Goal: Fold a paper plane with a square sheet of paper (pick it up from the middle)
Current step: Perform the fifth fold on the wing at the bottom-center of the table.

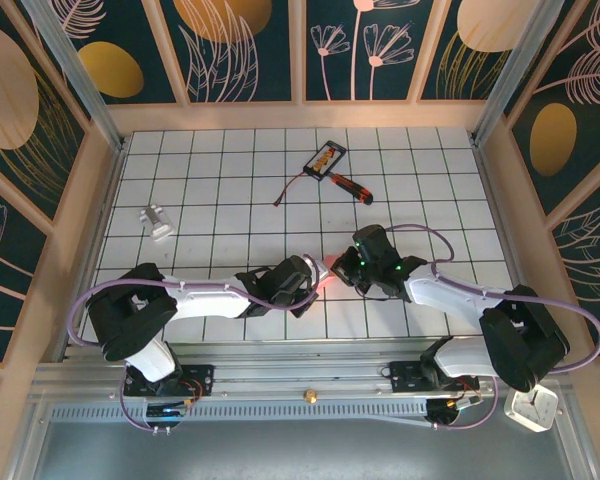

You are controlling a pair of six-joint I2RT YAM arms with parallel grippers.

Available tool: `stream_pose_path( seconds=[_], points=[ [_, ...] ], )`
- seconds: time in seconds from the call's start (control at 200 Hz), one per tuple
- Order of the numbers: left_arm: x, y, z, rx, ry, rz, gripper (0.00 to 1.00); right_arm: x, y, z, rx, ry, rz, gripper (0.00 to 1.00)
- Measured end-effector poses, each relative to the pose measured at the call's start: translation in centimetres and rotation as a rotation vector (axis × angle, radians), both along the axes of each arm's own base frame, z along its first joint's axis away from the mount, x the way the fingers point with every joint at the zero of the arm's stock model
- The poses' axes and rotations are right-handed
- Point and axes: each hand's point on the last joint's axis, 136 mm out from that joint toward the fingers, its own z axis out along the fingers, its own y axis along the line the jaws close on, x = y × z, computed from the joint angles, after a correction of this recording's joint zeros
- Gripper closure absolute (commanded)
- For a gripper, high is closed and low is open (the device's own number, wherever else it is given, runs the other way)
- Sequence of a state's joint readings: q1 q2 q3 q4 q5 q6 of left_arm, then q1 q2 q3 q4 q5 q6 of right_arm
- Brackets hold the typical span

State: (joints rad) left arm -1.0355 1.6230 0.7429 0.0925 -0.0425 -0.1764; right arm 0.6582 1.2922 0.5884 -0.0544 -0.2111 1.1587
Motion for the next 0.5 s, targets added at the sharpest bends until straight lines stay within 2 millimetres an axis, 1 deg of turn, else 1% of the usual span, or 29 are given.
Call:
stream_pose_path(
  seconds=[0.12, 0.215, 0.365, 0.5],
  points=[
    [0.00, -0.01, 0.04, -0.004, 0.004, 0.006, 0.72, -0.06, -0.09, -0.17, -0.002, 0.003, -0.001, 1.00],
    [0.00, -0.04, 0.17, -0.008, 0.004, 0.008, 0.72, -0.11, -0.18, -0.31, -0.004, 0.005, -0.002, 1.00],
    [-0.05, -0.15, 0.53, -0.021, 0.005, 0.007, 0.78, -0.20, -0.29, -0.50, -0.007, 0.008, -0.003, 1.00],
    [-0.07, -0.17, 0.57, -0.024, 0.008, 0.009, 0.87, -0.18, -0.31, -0.50, -0.007, 0.008, -0.004, 1.00]
  ],
)
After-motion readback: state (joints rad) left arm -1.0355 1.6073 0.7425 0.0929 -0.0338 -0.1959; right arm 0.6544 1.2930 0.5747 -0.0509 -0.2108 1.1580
